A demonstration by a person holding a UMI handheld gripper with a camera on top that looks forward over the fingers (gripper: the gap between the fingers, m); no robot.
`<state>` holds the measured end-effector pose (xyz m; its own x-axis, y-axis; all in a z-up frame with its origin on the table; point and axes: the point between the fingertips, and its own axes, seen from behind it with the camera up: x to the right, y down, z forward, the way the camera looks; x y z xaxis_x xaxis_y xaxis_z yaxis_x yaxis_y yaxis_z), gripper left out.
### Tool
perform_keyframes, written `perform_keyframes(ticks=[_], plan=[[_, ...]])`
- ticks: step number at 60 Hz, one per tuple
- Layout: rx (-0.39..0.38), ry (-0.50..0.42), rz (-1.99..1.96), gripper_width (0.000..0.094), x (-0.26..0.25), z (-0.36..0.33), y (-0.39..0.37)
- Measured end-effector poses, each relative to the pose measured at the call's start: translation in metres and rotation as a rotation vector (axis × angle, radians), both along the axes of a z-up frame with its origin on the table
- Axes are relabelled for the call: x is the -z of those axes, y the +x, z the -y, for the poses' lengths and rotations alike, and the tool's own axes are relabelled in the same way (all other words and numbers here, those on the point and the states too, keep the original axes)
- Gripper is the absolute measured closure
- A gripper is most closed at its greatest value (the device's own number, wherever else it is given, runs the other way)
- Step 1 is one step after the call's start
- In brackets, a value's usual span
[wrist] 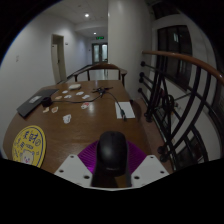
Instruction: Arrange mouse
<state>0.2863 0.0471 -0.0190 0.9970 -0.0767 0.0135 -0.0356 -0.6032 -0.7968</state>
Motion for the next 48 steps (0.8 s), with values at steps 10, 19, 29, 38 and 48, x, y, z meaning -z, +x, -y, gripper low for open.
perform_keyframes(ticks=[10, 19, 29, 38, 48], plan=[[0.014, 0.017, -0.027, 0.0615, -0.006, 0.005, 0.002], [0.068, 0.164, 0.017, 0.0613, -0.094, 0.011, -0.013], [-0.048, 0.32, -0.013, 0.0599, -0.181, 0.014, -0.144], [-0.107, 0.239, -0.079, 0.0595, -0.119, 0.02, -0.254], [-0.163, 0.041, -0.065, 0.0597, -0.019, 0.027, -0.303]])
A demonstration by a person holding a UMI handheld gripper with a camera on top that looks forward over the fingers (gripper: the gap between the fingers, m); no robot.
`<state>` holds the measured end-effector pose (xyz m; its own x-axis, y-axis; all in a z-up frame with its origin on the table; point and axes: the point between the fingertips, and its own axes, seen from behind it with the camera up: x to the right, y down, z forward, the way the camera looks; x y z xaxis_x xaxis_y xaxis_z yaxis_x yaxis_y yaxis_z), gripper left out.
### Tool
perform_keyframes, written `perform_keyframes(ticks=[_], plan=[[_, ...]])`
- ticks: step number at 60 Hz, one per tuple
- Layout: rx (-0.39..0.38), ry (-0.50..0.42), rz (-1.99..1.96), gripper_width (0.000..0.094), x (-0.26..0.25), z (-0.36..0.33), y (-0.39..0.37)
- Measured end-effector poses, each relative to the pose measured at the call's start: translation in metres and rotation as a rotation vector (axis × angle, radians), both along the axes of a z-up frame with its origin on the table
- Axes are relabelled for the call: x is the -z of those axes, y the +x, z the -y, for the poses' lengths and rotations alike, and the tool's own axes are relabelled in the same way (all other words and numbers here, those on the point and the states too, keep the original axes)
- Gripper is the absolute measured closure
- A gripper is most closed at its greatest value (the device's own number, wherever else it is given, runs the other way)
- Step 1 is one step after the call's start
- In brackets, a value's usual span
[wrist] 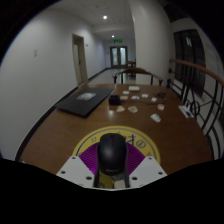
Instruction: Arrange mouse
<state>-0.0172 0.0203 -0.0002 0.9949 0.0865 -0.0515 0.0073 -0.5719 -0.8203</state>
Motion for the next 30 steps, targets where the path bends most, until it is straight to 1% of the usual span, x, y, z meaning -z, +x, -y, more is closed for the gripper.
perform_keyframes(ticks=[3, 5, 8, 9, 10, 12, 16, 18, 23, 24, 25, 30], plan=[[-0.003, -0.024, -0.001, 0.0591, 0.014, 0.004, -0.007], [0.008, 0.005, 0.021, 0.0594, 0.01, 0.001, -0.003], [0.033, -0.004, 0.042, 0.0594, 0.013, 0.002, 0.002], [0.035, -0.004, 0.035, 0.0562, 0.013, 0.002, 0.002], [0.034, -0.01, 0.031, 0.0551, 0.014, 0.002, 0.001], [0.017, -0.02, 0.033, 0.0507, 0.013, 0.003, 0.001], [-0.042, -0.046, 0.064, 0.0437, 0.014, 0.005, -0.001], [-0.077, -0.054, 0.076, 0.0368, 0.013, 0.008, -0.001], [-0.151, -0.05, 0.084, 0.0067, 0.003, 0.022, 0.004], [-0.161, -0.045, 0.083, 0.0065, -0.001, 0.025, 0.007], [-0.171, -0.04, 0.081, 0.0093, -0.004, 0.029, 0.01], [-0.213, -0.02, 0.073, 0.0084, -0.017, 0.053, 0.032]])
